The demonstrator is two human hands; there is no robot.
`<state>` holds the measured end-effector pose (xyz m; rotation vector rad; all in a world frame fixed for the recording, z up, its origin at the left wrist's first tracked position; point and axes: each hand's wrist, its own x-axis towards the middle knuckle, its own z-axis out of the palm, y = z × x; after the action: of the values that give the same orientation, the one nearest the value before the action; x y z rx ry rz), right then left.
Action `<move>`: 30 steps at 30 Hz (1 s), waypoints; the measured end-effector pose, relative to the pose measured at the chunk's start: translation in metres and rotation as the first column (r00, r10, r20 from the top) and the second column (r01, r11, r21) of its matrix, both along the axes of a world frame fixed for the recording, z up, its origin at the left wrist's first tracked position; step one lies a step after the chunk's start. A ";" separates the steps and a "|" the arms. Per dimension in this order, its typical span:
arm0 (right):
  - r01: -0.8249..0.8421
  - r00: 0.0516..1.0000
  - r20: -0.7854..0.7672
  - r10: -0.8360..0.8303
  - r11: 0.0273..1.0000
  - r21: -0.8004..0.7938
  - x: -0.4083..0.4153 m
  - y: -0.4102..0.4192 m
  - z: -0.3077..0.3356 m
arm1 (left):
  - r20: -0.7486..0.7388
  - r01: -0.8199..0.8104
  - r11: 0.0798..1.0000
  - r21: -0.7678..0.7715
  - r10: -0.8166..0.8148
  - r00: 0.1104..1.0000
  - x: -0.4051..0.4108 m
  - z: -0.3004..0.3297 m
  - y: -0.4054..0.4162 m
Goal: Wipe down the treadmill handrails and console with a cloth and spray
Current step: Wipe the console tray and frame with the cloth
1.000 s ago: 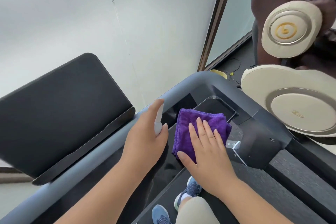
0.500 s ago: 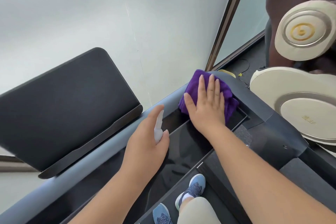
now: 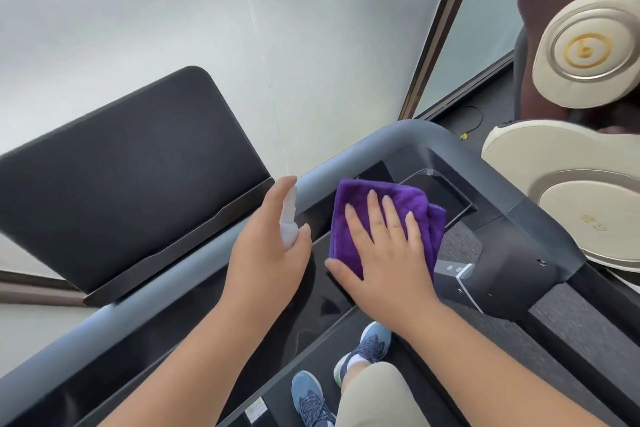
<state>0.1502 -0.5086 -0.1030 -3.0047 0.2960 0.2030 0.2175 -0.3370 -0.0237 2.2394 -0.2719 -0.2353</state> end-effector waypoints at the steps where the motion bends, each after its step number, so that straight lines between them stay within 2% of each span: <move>1: -0.014 1.000 0.000 0.014 1.000 0.014 -0.012 0.005 0.000 | 0.006 0.002 1.000 0.002 -0.002 1.000 -0.001 0.000 0.000; 5: -0.055 0.998 0.010 0.054 0.994 0.093 -0.054 0.033 -0.002 | 0.016 0.004 1.000 0.011 -0.004 1.000 -0.004 0.001 0.000; 9: -0.025 0.999 0.026 0.023 0.997 0.078 -0.058 0.047 -0.005 | 0.001 0.009 1.000 0.002 -0.009 1.000 -0.007 0.000 0.004; 13: 0.156 0.985 0.064 -0.160 0.986 0.059 -0.023 0.045 -0.008 | -0.004 -0.023 1.000 0.003 0.023 1.000 -0.006 0.001 0.014; 16: 0.326 0.941 0.074 -0.331 0.943 0.067 0.018 0.019 -0.004 | -0.026 -0.057 0.998 -0.020 0.057 0.998 -0.002 -0.001 0.024; 21: 0.427 0.893 0.065 -0.445 0.885 0.187 0.082 -0.045 0.003 | -0.022 -0.051 0.999 -0.013 0.051 0.998 -0.001 0.001 0.034; 26: 0.358 0.918 0.114 -0.381 0.916 0.179 0.106 -0.027 0.006 | -0.007 -0.076 0.997 -0.013 0.075 0.997 -0.005 0.000 0.045; 30: 0.186 0.976 0.094 -0.197 0.976 0.114 0.081 0.002 0.008 | -0.046 -0.095 0.994 -0.050 0.092 0.995 -0.006 0.002 0.042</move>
<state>0.2307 -0.5071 -0.0947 -2.8476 0.5432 0.0413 0.2112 -0.2945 -0.0216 2.1862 -0.1477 -0.2239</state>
